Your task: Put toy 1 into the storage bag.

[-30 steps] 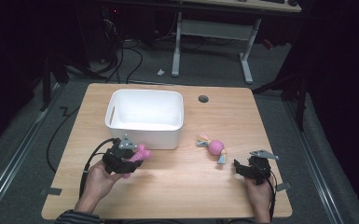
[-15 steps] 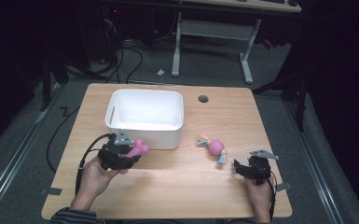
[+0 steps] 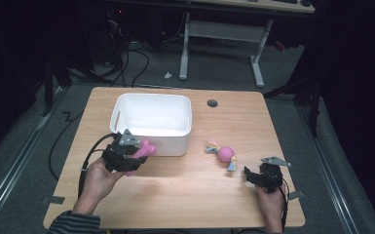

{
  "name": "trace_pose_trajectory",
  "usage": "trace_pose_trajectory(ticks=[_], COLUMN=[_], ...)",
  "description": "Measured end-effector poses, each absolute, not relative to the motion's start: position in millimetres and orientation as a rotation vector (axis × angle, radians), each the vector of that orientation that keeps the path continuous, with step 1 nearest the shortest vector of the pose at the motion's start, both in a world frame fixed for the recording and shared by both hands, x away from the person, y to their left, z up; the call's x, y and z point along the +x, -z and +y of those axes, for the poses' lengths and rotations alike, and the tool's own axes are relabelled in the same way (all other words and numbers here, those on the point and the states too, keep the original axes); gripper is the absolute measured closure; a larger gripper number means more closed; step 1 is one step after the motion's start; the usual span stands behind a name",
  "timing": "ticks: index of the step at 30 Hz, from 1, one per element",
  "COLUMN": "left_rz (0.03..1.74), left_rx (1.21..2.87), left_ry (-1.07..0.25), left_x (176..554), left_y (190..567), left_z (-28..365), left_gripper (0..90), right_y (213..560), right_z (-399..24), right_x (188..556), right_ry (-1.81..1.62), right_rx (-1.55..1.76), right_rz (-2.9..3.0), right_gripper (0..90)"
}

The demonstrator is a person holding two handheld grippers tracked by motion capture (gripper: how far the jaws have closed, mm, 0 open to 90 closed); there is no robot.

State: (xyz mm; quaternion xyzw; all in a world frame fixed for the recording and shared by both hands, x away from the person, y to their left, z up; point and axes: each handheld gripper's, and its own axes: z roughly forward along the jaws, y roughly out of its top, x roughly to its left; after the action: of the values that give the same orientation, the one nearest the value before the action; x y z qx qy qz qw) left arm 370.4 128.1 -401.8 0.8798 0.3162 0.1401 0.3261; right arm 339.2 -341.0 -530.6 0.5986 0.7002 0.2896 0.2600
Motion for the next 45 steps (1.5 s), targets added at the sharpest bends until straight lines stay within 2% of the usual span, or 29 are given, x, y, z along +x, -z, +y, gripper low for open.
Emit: trace_pose_trajectory(ticks=[17, 31, 45], left_rz=[0.818, 0.804, 0.826], left_rx=[2.256, 2.223, 2.221], left_ry=[-0.328, -0.327, -0.327], left_x=[380.5, 409.5, 440.9], left_y=[367.3, 342.3, 340.3], left_z=[129.8, 123.3, 109.5], left_gripper=[59.0, 59.1, 58.9], right_y=[530.6, 530.8, 530.7], right_z=[-340.9, -341.1, -340.9], right_x=[339.2, 339.2, 339.2], right_ry=[-0.785, -0.786, -0.786], right_rx=[1.62, 1.614, 1.616], right_rz=[1.897, 1.9, 1.9], right_gripper=[22.9, 22.9, 22.9])
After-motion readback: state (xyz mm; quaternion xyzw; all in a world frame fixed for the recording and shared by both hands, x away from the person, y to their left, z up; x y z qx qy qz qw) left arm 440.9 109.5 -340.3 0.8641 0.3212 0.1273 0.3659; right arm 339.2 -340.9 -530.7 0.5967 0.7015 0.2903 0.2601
